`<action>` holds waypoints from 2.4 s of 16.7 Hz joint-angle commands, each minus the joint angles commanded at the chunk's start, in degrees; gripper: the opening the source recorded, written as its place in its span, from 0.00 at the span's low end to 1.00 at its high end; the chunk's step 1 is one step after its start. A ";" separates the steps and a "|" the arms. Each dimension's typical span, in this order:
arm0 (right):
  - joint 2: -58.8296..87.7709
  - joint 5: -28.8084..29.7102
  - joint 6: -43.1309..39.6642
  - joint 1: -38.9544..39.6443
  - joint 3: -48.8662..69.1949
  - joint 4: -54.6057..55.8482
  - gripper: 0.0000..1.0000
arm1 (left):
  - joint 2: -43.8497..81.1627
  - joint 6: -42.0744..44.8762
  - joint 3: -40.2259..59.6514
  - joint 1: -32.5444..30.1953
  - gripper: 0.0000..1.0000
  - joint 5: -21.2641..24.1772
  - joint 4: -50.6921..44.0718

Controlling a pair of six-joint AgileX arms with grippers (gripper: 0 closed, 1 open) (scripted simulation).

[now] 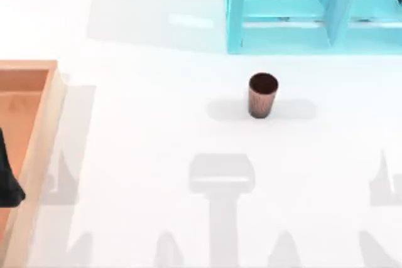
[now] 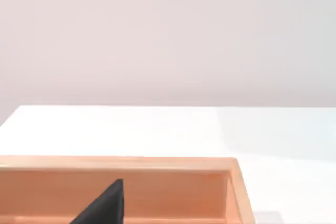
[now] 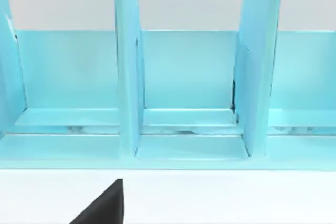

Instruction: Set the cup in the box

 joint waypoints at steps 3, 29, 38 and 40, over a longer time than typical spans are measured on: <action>0.00 0.00 0.00 0.00 0.00 0.00 1.00 | 0.47 -0.01 0.41 -0.15 1.00 -0.03 -0.32; 0.00 0.00 0.00 0.00 0.00 0.00 1.00 | 112.96 -33.98 133.30 -34.35 1.00 -5.55 -62.40; 0.00 0.00 0.00 0.00 0.00 0.00 1.00 | 149.44 -40.94 164.10 -44.00 1.00 -10.28 -87.35; 0.00 0.00 0.00 0.00 0.00 0.00 1.00 | 152.42 -41.38 165.86 -44.67 1.00 -10.86 -89.73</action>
